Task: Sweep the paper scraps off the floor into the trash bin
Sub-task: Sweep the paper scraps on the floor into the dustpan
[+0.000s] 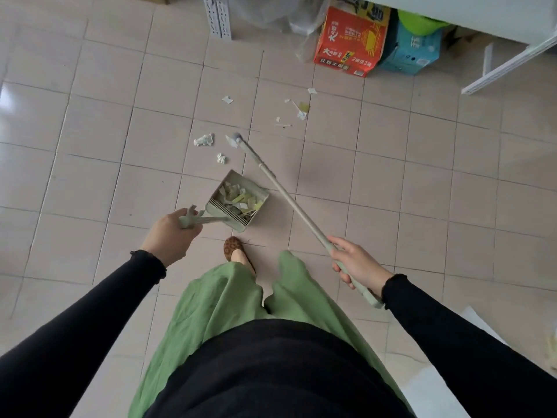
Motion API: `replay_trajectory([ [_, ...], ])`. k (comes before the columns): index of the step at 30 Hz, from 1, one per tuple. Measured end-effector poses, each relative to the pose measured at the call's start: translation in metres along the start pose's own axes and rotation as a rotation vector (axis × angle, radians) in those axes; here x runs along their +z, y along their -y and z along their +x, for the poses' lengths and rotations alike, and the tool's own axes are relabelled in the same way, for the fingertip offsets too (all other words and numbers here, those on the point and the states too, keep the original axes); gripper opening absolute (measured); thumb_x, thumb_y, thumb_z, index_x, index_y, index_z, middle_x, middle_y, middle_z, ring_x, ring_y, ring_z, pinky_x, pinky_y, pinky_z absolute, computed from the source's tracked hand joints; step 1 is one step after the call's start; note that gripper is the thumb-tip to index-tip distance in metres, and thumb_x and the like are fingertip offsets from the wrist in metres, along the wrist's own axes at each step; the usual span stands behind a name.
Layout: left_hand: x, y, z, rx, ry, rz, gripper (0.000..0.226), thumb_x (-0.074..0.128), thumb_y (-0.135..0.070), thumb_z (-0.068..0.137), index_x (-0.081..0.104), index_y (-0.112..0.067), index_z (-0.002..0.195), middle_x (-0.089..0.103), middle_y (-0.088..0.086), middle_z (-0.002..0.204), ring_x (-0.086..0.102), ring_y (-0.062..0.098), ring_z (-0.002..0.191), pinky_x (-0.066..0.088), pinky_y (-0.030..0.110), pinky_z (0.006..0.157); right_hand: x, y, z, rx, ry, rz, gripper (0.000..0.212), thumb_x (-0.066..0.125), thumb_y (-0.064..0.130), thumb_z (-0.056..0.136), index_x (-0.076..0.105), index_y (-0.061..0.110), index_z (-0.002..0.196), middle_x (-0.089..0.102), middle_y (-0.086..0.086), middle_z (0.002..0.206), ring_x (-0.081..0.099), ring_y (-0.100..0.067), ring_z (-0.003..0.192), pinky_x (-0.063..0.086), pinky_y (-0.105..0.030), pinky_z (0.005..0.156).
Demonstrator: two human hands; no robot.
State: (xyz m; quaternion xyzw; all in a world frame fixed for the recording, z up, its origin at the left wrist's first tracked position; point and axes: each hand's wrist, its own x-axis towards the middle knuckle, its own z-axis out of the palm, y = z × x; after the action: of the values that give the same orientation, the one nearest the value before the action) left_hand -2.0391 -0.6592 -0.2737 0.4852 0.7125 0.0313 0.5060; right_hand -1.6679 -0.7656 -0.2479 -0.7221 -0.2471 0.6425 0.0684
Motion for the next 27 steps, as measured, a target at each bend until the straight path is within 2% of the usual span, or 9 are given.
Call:
replay_trajectory([
  [2, 0.007, 0.014, -0.028, -0.05, -0.062, -0.088, 0.023, 0.062, -0.024, 0.087, 0.066, -0.027, 0.109, 0.073, 0.003, 0.115, 0.048, 0.025, 0.055, 0.043, 0.03, 0.048, -0.008, -0.003, 0.007, -0.021, -0.002, -0.024, 0.052, 0.044, 0.022, 0.102, 0.035, 0.032, 0.153, 0.049, -0.005, 0.075, 0.041, -0.01, 0.044, 0.035, -0.025, 0.04],
  [5, 0.024, 0.034, -0.075, -0.138, -0.172, -0.181, 0.032, 0.065, -0.022, 0.09, 0.067, -0.023, 0.122, 0.071, -0.002, 0.097, 0.044, 0.022, 0.051, 0.04, 0.025, 0.046, -0.022, -0.014, 0.013, -0.046, 0.019, -0.071, 0.052, 0.044, 0.022, 0.102, 0.035, 0.032, 0.152, 0.048, -0.004, 0.076, 0.04, -0.01, 0.046, 0.035, -0.025, 0.042],
  [10, 0.062, 0.056, -0.155, -0.184, -0.313, -0.264, 0.035, 0.066, -0.017, 0.093, 0.065, -0.019, 0.128, 0.056, 0.021, 0.136, 0.046, 0.005, 0.04, 0.039, 0.02, 0.04, -0.044, -0.038, 0.014, -0.058, 0.066, -0.192, 0.053, 0.044, 0.02, 0.101, 0.038, 0.031, 0.152, 0.048, -0.004, 0.075, 0.04, -0.012, 0.047, 0.035, -0.026, 0.042],
  [16, 0.105, 0.072, -0.224, -0.269, -0.354, -0.272, 0.026, 0.065, -0.014, 0.095, 0.068, -0.018, 0.12, 0.057, 0.023, 0.134, 0.042, 0.016, 0.048, 0.037, 0.018, 0.039, -0.046, -0.053, 0.009, -0.074, 0.105, -0.355, 0.055, 0.041, 0.016, 0.099, 0.036, 0.026, 0.153, 0.05, -0.004, 0.075, 0.04, -0.013, 0.049, 0.036, -0.025, 0.041],
  [20, 0.127, 0.089, -0.236, -0.294, -0.325, -0.307, 0.026, 0.064, -0.013, 0.095, 0.068, -0.017, 0.12, 0.053, 0.026, 0.137, 0.039, 0.013, 0.044, 0.035, 0.019, 0.041, -0.036, -0.059, 0.012, -0.097, 0.107, -0.465, 0.054, 0.04, 0.017, 0.1, 0.036, 0.024, 0.153, 0.053, 0.001, 0.078, 0.044, -0.015, 0.05, 0.04, -0.028, 0.046],
  [22, 0.14, 0.098, -0.235, -0.308, -0.295, -0.316, 0.027, 0.064, -0.012, 0.094, 0.069, -0.018, 0.12, 0.059, 0.027, 0.126, 0.036, 0.018, 0.049, 0.034, 0.02, 0.042, -0.028, -0.062, 0.014, -0.12, 0.105, -0.569, 0.052, 0.038, 0.018, 0.1, 0.039, 0.024, 0.151, 0.057, -0.002, 0.084, 0.051, -0.018, 0.054, 0.046, -0.032, 0.052],
  [23, 0.148, 0.101, -0.233, -0.315, -0.286, -0.329, 0.027, 0.063, -0.01, 0.094, 0.069, -0.016, 0.12, 0.063, 0.027, 0.107, 0.034, 0.02, 0.05, 0.033, 0.02, 0.042, -0.022, -0.064, 0.014, -0.138, 0.103, -0.634, 0.049, 0.037, 0.018, 0.1, 0.042, 0.022, 0.149, 0.062, -0.007, 0.092, 0.055, -0.022, 0.059, 0.049, -0.034, 0.057],
  [25, 0.162, 0.103, -0.229, -0.325, -0.275, -0.358, 0.022, 0.062, -0.006, 0.094, 0.069, -0.008, 0.115, 0.051, 0.014, 0.075, 0.032, 0.019, 0.05, 0.032, 0.021, 0.041, -0.01, -0.067, 0.017, -0.175, 0.093, -0.772, 0.044, 0.036, 0.016, 0.099, 0.047, 0.017, 0.142, 0.065, -0.016, 0.113, 0.063, -0.032, 0.075, 0.056, -0.038, 0.068],
  [27, 0.171, 0.101, -0.224, -0.331, -0.269, -0.384, 0.014, 0.061, -0.002, 0.093, 0.068, -0.004, 0.106, 0.04, 0.009, 0.068, 0.03, 0.018, 0.049, 0.029, 0.02, 0.039, 0.003, -0.072, 0.019, -0.169, 0.102, -0.88, 0.047, 0.035, 0.015, 0.098, 0.047, 0.019, 0.143, 0.064, -0.015, 0.122, 0.065, -0.037, 0.09, 0.058, -0.044, 0.078],
])
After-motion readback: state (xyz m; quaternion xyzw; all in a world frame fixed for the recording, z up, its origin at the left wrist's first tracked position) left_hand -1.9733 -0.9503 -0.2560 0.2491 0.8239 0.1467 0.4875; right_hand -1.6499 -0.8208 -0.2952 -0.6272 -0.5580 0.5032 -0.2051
